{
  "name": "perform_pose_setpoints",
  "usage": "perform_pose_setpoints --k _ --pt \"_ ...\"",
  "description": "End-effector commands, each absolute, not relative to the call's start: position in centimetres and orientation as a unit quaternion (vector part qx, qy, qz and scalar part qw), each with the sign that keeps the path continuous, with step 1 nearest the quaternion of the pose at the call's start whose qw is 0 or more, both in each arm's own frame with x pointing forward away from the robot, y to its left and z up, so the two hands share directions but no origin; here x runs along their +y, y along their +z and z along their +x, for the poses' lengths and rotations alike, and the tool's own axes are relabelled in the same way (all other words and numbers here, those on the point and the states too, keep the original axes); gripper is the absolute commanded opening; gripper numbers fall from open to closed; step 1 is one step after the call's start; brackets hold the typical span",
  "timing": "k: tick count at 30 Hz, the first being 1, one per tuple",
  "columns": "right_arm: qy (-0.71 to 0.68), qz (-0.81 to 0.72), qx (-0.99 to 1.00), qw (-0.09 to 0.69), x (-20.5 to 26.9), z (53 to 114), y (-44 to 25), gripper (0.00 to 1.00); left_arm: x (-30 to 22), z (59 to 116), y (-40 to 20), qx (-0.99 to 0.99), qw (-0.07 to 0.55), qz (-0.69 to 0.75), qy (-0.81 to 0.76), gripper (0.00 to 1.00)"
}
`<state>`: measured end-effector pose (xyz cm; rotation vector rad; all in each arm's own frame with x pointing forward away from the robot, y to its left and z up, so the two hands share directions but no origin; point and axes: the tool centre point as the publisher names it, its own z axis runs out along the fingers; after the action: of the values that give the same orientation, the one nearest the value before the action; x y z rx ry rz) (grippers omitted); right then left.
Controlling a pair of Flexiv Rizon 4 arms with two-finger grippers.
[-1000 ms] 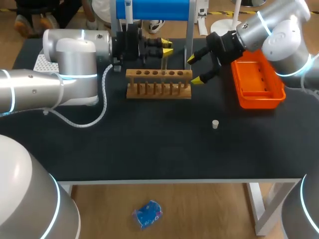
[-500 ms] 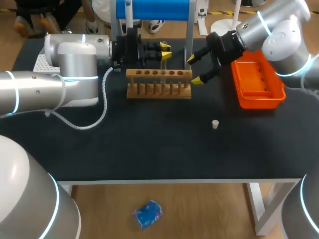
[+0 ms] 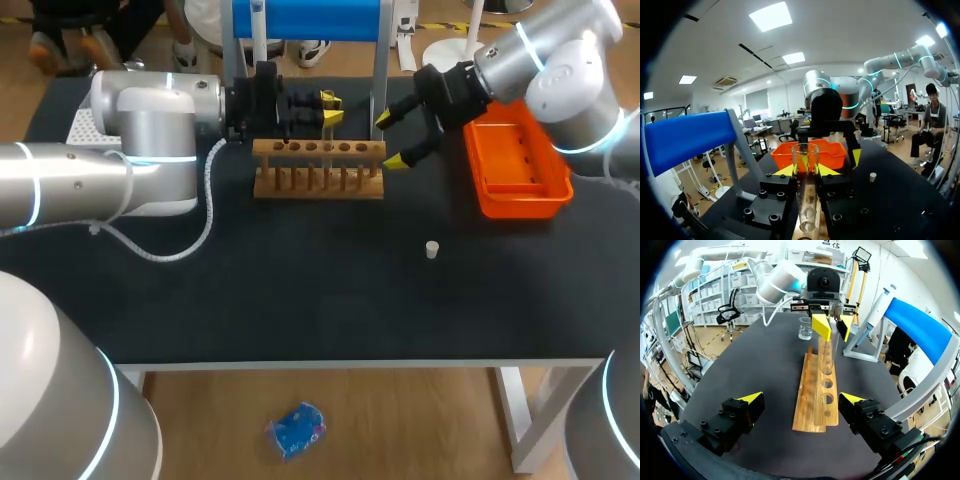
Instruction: Invert the test tube, pick up the pipette, mount the tip to pipette, aspirate from beaker and dispense into the tube, eject the tip, return the pipette, and cap with the stopper.
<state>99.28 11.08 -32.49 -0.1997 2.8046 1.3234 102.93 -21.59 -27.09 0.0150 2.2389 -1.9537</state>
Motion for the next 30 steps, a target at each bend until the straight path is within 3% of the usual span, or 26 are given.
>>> perform_pose_setpoints --k 1,20,21,22,30 --pt "0.425 -0.065 0.903 0.017 11.1 99.3 -32.5 1.00 -21.6 103.3 -27.3 0.752 0.080 0.006 -0.654 0.00" --pt "0.425 -0.065 0.903 0.017 11.1 99.3 -32.5 1.00 -21.6 103.4 -28.4 0.758 0.068 -0.005 -0.649 0.00" --pt "0.425 -0.065 0.903 0.017 11.1 99.3 -32.5 1.00 -21.5 103.4 -28.3 0.757 0.071 -0.008 -0.649 0.15" --pt "0.425 -0.065 0.903 0.017 11.1 99.3 -32.5 1.00 -21.5 103.4 -28.2 0.757 0.079 -0.009 -0.649 1.00" --pt "0.425 -0.065 0.903 0.017 11.1 99.3 -32.5 1.00 -19.6 102.9 -26.8 0.773 0.092 -0.013 -0.627 1.00"
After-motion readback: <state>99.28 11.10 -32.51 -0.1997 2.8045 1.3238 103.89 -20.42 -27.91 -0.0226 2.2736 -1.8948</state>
